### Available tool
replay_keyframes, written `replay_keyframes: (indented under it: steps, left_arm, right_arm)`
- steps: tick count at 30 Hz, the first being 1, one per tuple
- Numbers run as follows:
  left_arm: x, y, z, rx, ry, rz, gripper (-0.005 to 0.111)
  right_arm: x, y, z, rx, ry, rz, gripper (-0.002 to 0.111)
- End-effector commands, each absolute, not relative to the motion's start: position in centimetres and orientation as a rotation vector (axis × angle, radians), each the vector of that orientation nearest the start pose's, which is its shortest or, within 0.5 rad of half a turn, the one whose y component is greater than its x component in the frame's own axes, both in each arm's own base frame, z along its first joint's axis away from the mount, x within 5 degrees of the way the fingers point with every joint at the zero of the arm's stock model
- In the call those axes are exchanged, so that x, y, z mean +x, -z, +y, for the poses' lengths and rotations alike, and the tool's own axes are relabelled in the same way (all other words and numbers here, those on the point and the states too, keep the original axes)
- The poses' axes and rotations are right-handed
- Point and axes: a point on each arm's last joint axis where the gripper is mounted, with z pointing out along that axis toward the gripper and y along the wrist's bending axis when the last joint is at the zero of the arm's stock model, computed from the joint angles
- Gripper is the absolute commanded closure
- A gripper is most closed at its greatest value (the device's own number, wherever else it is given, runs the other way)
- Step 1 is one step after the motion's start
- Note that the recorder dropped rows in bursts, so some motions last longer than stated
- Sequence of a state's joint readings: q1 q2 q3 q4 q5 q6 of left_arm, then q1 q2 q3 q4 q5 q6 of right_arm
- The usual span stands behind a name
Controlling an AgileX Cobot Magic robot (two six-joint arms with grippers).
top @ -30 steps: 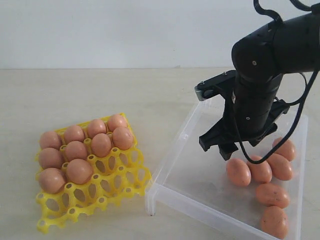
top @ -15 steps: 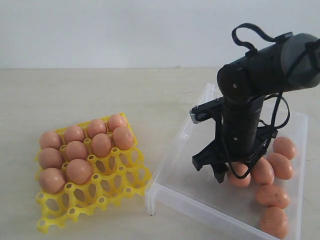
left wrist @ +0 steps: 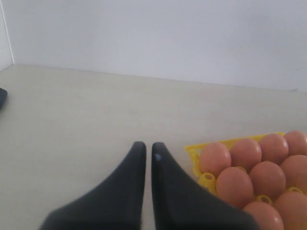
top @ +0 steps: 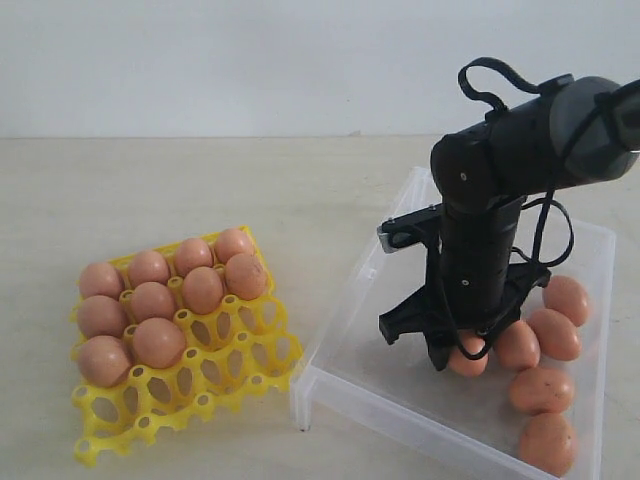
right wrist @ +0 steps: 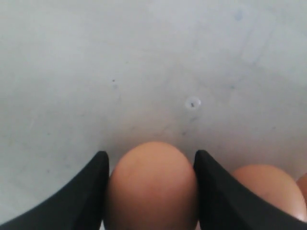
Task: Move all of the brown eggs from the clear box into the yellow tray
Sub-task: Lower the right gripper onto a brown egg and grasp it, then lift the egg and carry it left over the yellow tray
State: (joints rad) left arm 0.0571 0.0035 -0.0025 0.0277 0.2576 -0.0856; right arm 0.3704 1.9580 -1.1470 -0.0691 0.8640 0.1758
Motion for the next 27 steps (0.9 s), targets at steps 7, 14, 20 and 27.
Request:
replay_keyframes:
  steps: [7, 14, 20, 27]
  left_arm:
    - [5.5, -19.0, 0.4, -0.107, -0.009, 1.736, 0.103]
    - [5.5, -19.0, 0.4, -0.107, -0.009, 1.736, 0.103]
    - [5.5, -19.0, 0.4, -0.107, -0.009, 1.734, 0.103]
    - [5.5, -19.0, 0.4, -0.107, -0.009, 1.734, 0.103]
  right_arm:
    - [32.7, -12.5, 12.1, -0.352, 0.065, 3.068, 0.108]
    - [33.1, -15.4, 12.3, -0.232, -0.013, 2.934, 0.108]
    - [32.8, -21.4, 12.9, -0.130, -0.217, 2.696, 0.108]
    - [31.2, -28.0, 16.3, -0.202, -0.437, 2.264, 0.108]
